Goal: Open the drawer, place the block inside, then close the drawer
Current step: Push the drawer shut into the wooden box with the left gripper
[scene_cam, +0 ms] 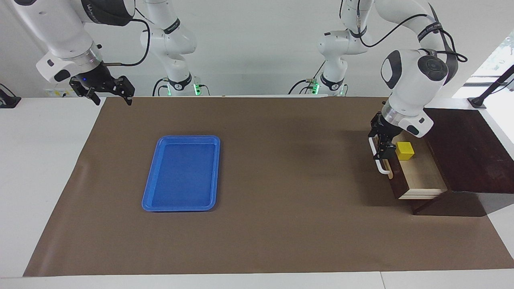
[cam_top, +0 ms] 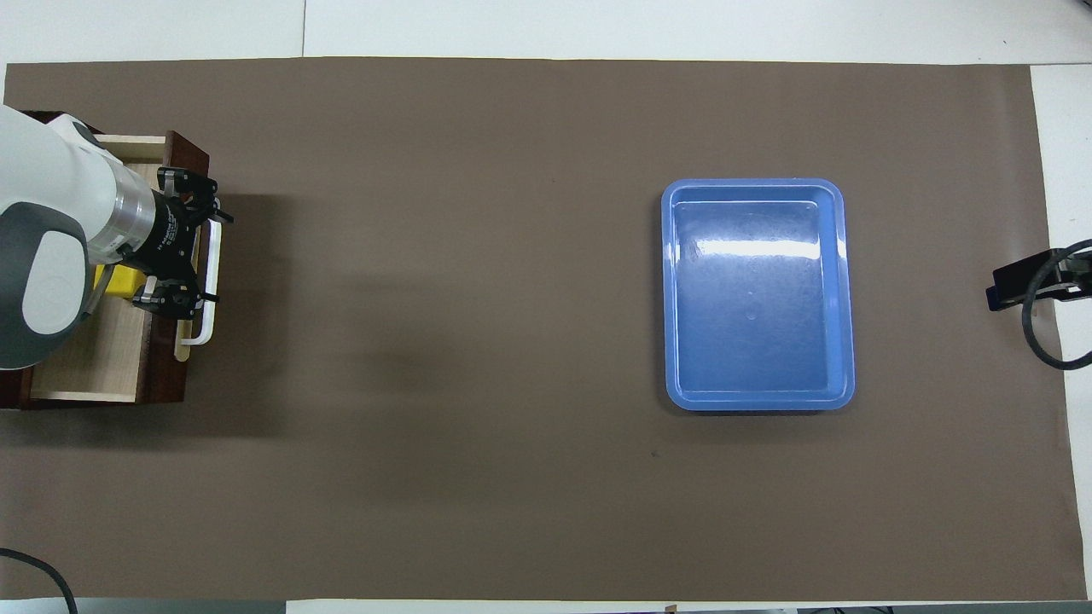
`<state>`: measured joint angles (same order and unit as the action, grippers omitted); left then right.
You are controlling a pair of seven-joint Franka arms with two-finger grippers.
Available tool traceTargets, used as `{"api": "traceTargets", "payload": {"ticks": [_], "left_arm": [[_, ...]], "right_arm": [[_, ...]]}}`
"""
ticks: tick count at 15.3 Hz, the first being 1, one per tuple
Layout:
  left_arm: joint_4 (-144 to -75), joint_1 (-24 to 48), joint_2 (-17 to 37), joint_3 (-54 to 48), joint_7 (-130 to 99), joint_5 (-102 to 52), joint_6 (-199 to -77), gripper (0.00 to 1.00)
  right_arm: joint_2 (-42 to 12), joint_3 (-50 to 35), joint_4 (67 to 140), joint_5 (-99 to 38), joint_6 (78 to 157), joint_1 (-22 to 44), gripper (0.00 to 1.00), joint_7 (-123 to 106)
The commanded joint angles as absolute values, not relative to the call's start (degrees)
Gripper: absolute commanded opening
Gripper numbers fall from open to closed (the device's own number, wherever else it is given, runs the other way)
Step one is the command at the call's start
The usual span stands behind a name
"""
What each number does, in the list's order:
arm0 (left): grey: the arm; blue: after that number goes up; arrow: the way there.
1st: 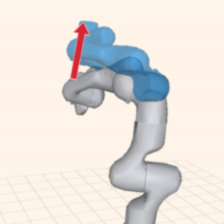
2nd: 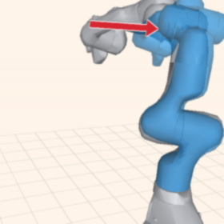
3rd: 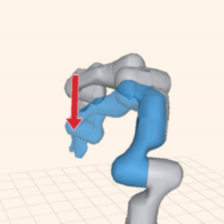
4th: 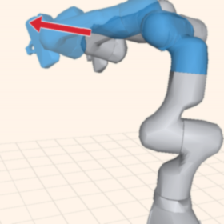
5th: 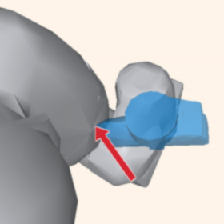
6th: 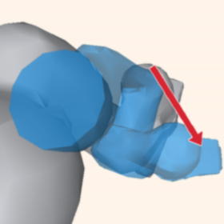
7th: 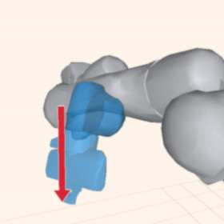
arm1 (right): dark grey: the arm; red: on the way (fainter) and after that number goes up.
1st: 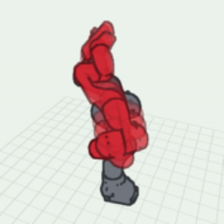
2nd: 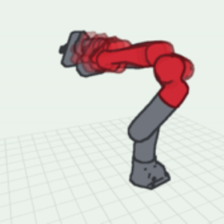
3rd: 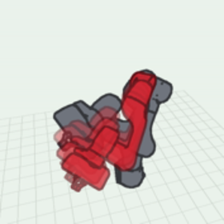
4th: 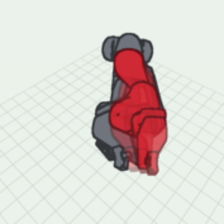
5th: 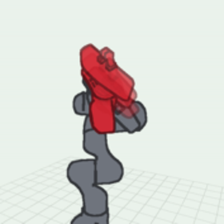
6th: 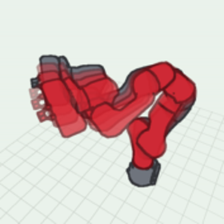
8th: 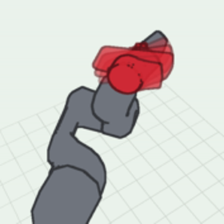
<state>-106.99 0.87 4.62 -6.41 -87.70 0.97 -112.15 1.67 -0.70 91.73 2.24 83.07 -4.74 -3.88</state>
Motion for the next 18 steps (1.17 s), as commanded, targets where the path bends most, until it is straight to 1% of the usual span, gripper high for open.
{"api": "traceTargets", "payload": {"ticks": [1,4,7,12,16,18], "left_arm": [[-109.33,-1.57,3.6,-6.33,-85.36,2.72,-114.61,1.0],[-111.88,-3.77,3.52,-6.33,-83.06,2.81,-118.9,1.0],[-111.8,-5.45,3.6,-6.24,-79.82,2.81,-119.18,1.0],[-110.92,-9.31,4.3,-6.06,-76.12,3.6,-119.62,1.0],[-108.03,-13.09,5.44,-5.98,-71.99,5.01,-119.18,1.0],[-107.67,-14.67,5.54,-6.06,-70.59,5.18,-119.27,1.0]], "right_arm": [[1.49,-1.32,91.41,1.67,82.97,-5.71,1.0,-3.43],[1.49,-1.32,91.41,1.67,82.97,-5.8,1.0,-3.43],[1.49,-1.32,91.41,1.67,82.97,-5.8,1.0,-3.43],[1.49,-1.32,91.41,1.67,82.97,-5.71,1.0,-3.51],[1.5,-1.32,91.41,1.67,82.97,-5.54,1.0,-3.43],[1.49,-1.32,91.41,1.67,82.97,-5.62,1.0,-3.51]]}}
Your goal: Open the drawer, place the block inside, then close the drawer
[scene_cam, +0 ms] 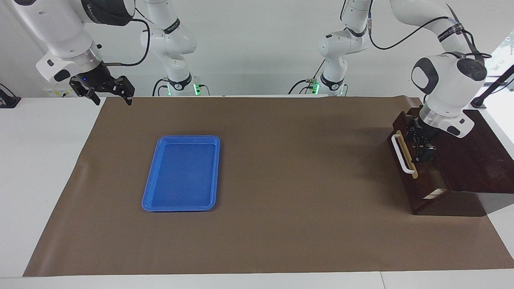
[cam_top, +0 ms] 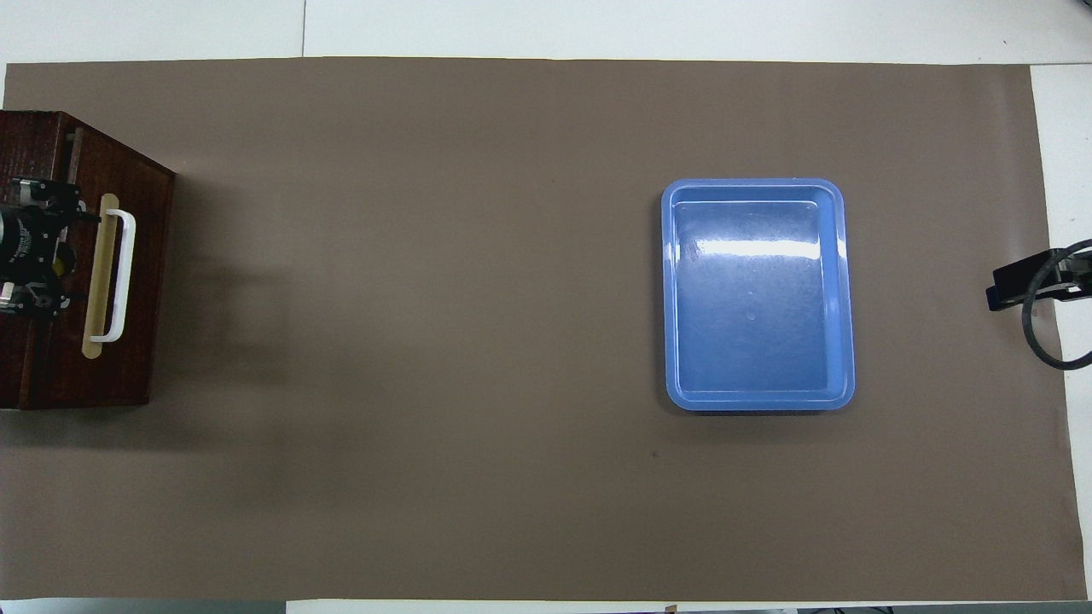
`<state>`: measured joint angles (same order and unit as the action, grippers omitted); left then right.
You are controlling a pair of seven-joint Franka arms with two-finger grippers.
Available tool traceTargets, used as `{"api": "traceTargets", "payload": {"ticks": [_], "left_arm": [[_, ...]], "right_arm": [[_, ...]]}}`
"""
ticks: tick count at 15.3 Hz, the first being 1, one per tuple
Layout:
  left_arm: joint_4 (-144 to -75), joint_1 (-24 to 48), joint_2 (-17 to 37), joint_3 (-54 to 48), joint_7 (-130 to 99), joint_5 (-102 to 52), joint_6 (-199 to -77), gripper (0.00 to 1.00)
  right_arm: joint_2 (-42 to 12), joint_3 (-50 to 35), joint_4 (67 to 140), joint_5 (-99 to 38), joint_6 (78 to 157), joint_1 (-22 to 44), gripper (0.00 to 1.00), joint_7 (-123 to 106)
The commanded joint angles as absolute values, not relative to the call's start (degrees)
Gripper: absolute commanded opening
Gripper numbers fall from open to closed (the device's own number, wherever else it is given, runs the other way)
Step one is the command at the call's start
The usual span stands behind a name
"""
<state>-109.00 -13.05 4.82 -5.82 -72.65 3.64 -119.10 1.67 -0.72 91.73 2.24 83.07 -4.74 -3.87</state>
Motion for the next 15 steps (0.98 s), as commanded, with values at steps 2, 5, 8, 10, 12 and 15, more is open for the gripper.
{"api": "traceTargets", "payload": {"ticks": [2,5,8,10,12,15], "left_arm": [[-107.67,-15.38,5.54,-6.06,-69.35,5.19,-119.27,1.0],[-107.67,-14.77,5.45,-6.15,-69.78,5.1,-118.48,1.0],[-105.66,-12.49,4.93,-6.42,-69.7,4.57,-114.54,1.0],[-102.93,-11.87,4.48,-7.03,-68.82,4.48,-110.15,1.0],[-99.59,-9.42,4.57,-7.38,-65.94,3.96,-106.63,1.0],[-98.09,-8.44,3.52,-7.47,-55.67,3.87,-103.19,1.0]], "right_arm": [[1.49,-1.32,91.32,1.67,82.97,-5.62,1.0,-3.6],[1.49,-1.32,91.32,1.58,82.97,-5.71,1.0,-3.6],[1.49,-1.32,91.23,1.58,82.97,-5.71,1.0,-3.6],[1.49,-1.32,91.32,1.58,82.97,-5.71,1.0,-3.6],[1.49,-1.32,91.32,1.58,82.97,-5.71,1.0,-3.6],[1.49,-1.32,91.32,1.58,82.97,-5.8,1.0,-3.69]]}}
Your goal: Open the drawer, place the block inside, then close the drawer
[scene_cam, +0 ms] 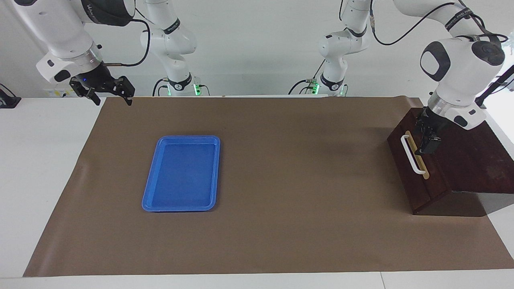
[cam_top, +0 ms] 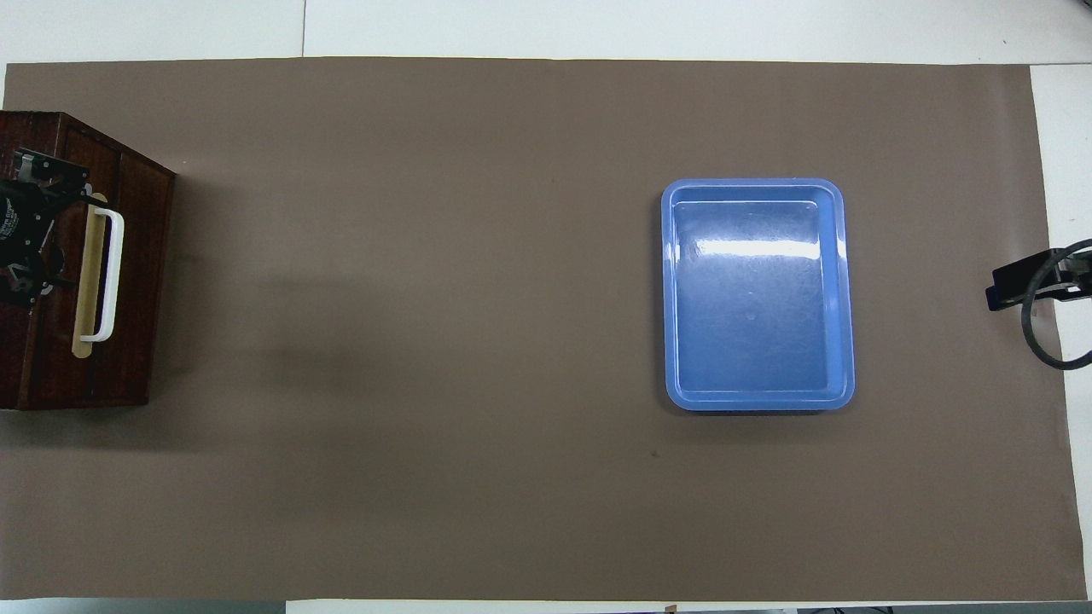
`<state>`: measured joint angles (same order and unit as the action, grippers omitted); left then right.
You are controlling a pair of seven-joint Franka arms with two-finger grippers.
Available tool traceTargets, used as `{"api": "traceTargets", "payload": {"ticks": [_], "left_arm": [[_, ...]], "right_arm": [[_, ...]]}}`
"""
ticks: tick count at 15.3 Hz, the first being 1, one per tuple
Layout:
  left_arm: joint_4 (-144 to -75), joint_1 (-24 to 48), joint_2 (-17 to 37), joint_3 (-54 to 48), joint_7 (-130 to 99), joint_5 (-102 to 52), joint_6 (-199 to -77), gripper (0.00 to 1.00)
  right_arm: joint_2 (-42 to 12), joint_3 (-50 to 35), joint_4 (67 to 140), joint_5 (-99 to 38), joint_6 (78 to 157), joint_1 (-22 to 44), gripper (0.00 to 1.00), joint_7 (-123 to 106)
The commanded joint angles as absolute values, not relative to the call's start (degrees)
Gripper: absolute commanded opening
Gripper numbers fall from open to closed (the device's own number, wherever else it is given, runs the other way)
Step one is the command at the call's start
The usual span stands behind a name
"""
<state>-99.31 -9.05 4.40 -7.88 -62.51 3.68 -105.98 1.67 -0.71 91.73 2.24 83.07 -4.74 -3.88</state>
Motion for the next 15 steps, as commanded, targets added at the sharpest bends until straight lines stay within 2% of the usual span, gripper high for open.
{"api": "traceTargets", "payload": {"ticks": [1,5,13,15], "left_arm": [[-97.82,-8.26,3.34,-7.47,-53.02,3.61,-102.75,1.0],[-95.36,-8.35,3.34,-7.38,-42.48,2.99,-100.28,1.0],[-95.98,-7.39,2.9,-7.47,-24.46,2.64,-99.58,1.0],[-95.98,-7.38,2.46,-7.3,-13.44,2.64,-97.92,1.0]], "right_arm": [[1.49,-1.32,91.32,1.58,82.97,-5.8,1.0,-3.69],[1.49,-1.32,91.32,1.58,82.97,-5.8,1.0,-3.69],[1.49,-1.32,91.32,1.58,82.97,-5.71,1.0,-3.6],[1.49,-1.32,91.32,1.58,82.97,-5.63,1.0,-3.6]]}}
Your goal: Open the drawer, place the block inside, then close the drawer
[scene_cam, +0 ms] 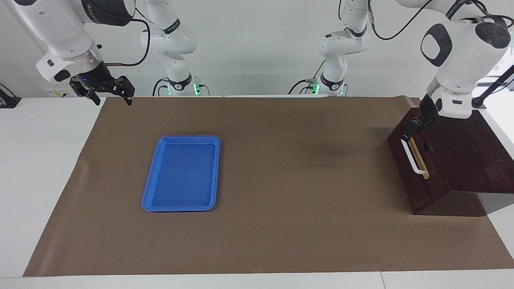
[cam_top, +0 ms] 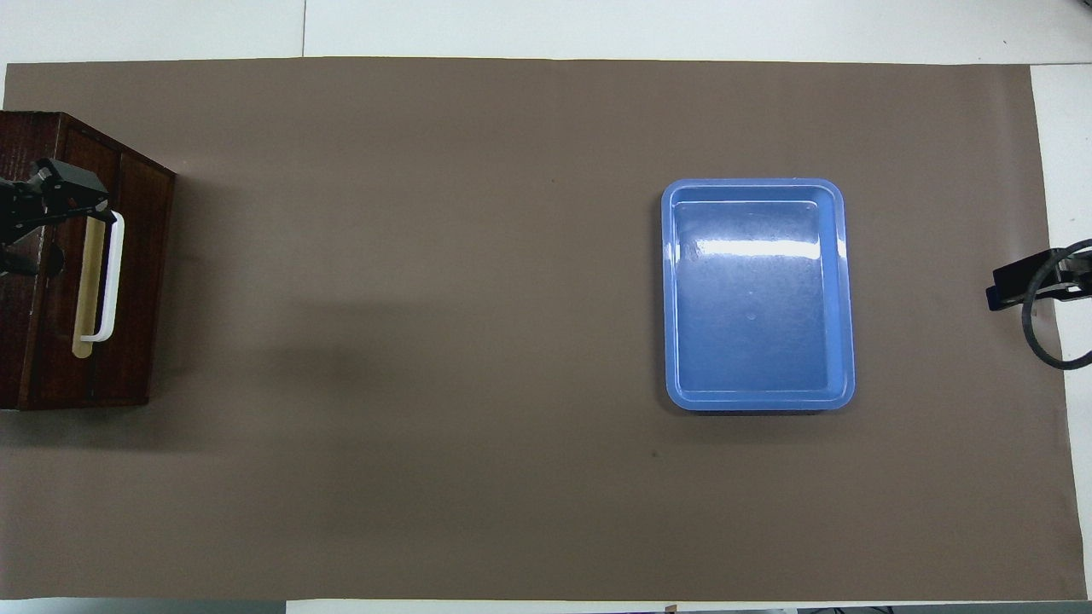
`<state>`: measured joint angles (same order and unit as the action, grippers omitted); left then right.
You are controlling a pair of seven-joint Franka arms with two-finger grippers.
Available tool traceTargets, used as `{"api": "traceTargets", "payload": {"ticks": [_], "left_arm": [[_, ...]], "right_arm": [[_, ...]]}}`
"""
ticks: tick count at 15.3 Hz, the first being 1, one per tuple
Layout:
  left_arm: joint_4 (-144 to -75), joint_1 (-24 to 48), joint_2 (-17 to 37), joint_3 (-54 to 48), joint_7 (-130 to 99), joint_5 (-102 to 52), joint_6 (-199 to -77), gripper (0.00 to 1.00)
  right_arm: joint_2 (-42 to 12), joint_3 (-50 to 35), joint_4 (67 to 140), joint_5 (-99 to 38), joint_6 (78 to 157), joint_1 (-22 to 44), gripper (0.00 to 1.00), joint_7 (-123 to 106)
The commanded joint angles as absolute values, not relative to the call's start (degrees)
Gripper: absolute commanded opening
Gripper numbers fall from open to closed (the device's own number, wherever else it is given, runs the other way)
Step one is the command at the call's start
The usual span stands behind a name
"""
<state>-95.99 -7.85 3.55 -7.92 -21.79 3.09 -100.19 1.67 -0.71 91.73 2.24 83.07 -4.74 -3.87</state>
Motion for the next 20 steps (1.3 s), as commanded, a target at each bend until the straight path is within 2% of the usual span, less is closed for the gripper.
{"api": "traceTargets", "payload": {"ticks": [1,3,11,20], "left_arm": [[-95.8,-7.82,2.2,-7.38,-10.49,2.38,-97.3,1.0],[-95.62,-8.0,1.85,-7.03,-11.69,-2.7,-96.94,1.0],[-96.24,-5.36,0.0,-7.3,-11.69,-2.72,-98.97,1.0],[-95.01,-6.15,-0.09,-6.86,-5.01,-2.55,-95.36,1.0]], "right_arm": [[1.49,-1.32,91.32,1.58,82.97,-5.62,1.0,-3.6],[1.49,-1.32,91.32,1.58,82.88,-5.62,1.0,-3.6],[1.67,-1.32,91.32,1.58,82.97,-5.62,1.0,-3.69],[1.76,-1.32,91.49,1.58,82.97,-5.62,1.0,-3.69]]}}
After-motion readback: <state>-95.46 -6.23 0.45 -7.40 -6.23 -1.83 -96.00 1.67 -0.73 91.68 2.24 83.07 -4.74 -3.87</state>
